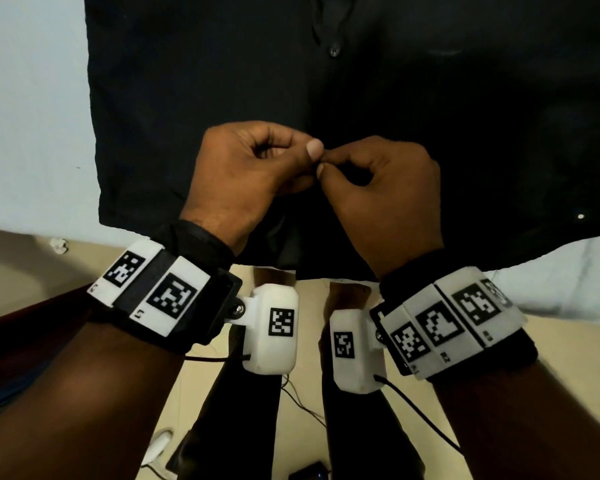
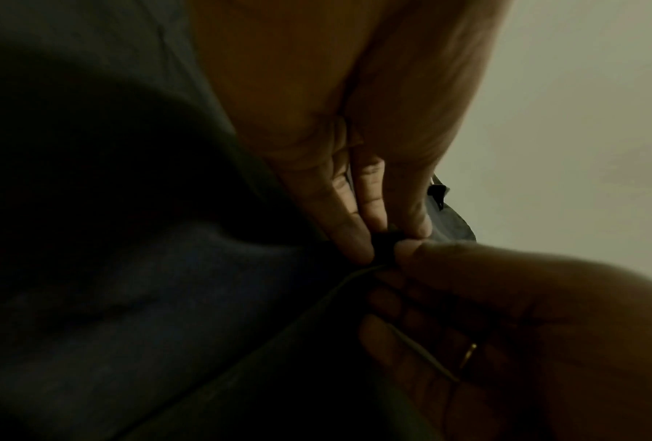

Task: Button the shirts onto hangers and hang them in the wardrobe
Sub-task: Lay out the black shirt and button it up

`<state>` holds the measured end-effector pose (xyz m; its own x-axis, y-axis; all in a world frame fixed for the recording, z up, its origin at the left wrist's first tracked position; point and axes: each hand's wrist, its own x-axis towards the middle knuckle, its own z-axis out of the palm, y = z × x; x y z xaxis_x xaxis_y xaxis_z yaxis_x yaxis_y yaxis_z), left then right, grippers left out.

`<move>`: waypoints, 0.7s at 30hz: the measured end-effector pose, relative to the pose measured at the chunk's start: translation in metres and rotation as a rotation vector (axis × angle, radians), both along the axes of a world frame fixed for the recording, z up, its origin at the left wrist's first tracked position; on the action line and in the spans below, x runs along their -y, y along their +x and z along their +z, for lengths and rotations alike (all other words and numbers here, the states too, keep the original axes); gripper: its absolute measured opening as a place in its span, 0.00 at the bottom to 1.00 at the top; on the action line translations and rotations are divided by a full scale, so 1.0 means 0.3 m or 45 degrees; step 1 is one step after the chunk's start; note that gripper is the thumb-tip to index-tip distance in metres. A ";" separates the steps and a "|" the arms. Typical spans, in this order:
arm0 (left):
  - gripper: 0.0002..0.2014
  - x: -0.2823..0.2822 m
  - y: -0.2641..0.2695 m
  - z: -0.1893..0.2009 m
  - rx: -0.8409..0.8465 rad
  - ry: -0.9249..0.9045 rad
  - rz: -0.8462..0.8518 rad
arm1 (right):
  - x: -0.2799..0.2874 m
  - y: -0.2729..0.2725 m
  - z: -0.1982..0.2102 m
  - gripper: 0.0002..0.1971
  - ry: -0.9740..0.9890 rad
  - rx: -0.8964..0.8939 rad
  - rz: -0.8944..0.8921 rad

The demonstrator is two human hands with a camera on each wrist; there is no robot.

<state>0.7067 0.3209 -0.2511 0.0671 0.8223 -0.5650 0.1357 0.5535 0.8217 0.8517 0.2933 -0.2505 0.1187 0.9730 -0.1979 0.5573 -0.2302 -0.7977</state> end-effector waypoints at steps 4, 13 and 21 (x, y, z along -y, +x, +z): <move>0.05 -0.008 -0.005 -0.023 -0.104 0.035 -0.032 | -0.012 0.012 -0.001 0.07 -0.047 -0.076 -0.013; 0.03 -0.008 0.012 -0.023 -0.146 0.072 -0.029 | -0.062 -0.004 -0.016 0.04 -0.163 0.071 -0.043; 0.05 0.013 0.018 -0.025 0.347 -0.313 0.368 | -0.058 0.004 -0.028 0.03 0.189 0.181 0.192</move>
<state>0.7120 0.3170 -0.2586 0.0284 0.6732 -0.7390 -0.2554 0.7196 0.6457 0.8527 0.3106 -0.2587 -0.0135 0.9990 -0.0431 0.6852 -0.0221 -0.7280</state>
